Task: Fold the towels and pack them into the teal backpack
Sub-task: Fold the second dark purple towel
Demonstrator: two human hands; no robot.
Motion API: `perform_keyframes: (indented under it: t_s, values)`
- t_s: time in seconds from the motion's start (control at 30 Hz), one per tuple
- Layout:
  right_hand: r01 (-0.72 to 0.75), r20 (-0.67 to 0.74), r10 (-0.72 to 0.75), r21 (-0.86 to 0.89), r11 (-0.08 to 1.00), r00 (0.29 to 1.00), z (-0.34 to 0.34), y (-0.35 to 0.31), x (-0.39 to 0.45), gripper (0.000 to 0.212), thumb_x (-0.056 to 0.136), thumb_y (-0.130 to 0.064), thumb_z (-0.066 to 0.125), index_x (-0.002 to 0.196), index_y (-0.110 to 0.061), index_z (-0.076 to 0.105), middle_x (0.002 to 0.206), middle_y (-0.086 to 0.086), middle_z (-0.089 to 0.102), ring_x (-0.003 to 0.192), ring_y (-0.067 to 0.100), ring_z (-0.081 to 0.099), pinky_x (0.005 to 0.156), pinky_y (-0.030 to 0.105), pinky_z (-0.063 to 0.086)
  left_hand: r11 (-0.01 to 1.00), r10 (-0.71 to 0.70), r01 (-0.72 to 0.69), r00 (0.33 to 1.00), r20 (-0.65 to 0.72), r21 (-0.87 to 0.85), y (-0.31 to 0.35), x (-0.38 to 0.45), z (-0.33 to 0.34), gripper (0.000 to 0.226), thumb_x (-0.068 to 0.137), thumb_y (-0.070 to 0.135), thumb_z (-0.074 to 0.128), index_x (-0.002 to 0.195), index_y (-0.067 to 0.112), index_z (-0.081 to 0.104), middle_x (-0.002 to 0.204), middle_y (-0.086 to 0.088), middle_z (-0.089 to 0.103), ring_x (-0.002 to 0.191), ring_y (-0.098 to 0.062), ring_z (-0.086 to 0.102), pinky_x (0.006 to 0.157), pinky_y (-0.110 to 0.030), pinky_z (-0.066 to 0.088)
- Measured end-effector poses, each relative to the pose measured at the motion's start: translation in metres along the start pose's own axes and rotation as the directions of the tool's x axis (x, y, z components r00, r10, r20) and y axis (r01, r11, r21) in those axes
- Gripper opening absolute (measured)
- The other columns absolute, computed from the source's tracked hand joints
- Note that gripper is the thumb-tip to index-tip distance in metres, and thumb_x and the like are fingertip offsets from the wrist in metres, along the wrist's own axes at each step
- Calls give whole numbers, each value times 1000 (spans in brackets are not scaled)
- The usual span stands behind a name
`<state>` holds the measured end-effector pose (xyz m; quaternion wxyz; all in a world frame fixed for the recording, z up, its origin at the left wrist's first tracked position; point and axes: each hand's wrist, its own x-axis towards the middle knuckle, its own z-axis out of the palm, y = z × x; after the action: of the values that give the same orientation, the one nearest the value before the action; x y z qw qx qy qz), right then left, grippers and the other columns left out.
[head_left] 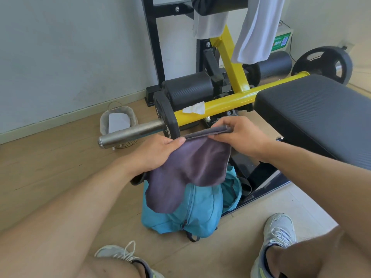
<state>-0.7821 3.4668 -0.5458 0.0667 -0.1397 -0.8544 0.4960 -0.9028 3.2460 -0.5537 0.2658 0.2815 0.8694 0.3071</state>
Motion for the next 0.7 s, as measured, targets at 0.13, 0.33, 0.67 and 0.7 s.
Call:
perform_keyframes:
  t_s: [0.13,0.33,0.67,0.7]
  values:
    - [41,-34,-35,205,978,999,-1,-9,0,13,93,-26,72,96,-14,77,98,7,78,102,27,72,93,47,58,999,-32,32,999,32,-19,-4,-2,-2,91,73,89,40,85,3,69,75,-3,70,71,-24,62,78,-38,49]
    - [100,94,-107,75,992,990,2,-27,-5,17,95,-31,71,88,-15,73,87,5,76,79,22,70,80,41,58,851,116,-117,993,-33,-512,23,-15,6,44,102,43,54,112,4,70,107,-19,73,94,-24,66,98,-40,53]
    - [146,4,-149,157,977,989,5,-34,-14,29,67,-37,83,87,-16,79,86,4,79,85,24,76,81,41,63,708,113,-94,993,-19,-700,45,-27,15,19,102,22,58,88,14,69,79,-7,69,63,-16,64,58,-27,54]
    - [141,12,-145,184,973,989,5,-34,-16,28,71,-35,80,91,-16,81,89,2,80,88,22,76,83,38,63,692,99,-78,995,-12,-718,45,-28,14,18,102,22,57,91,13,68,80,-6,69,62,-15,64,56,-27,54]
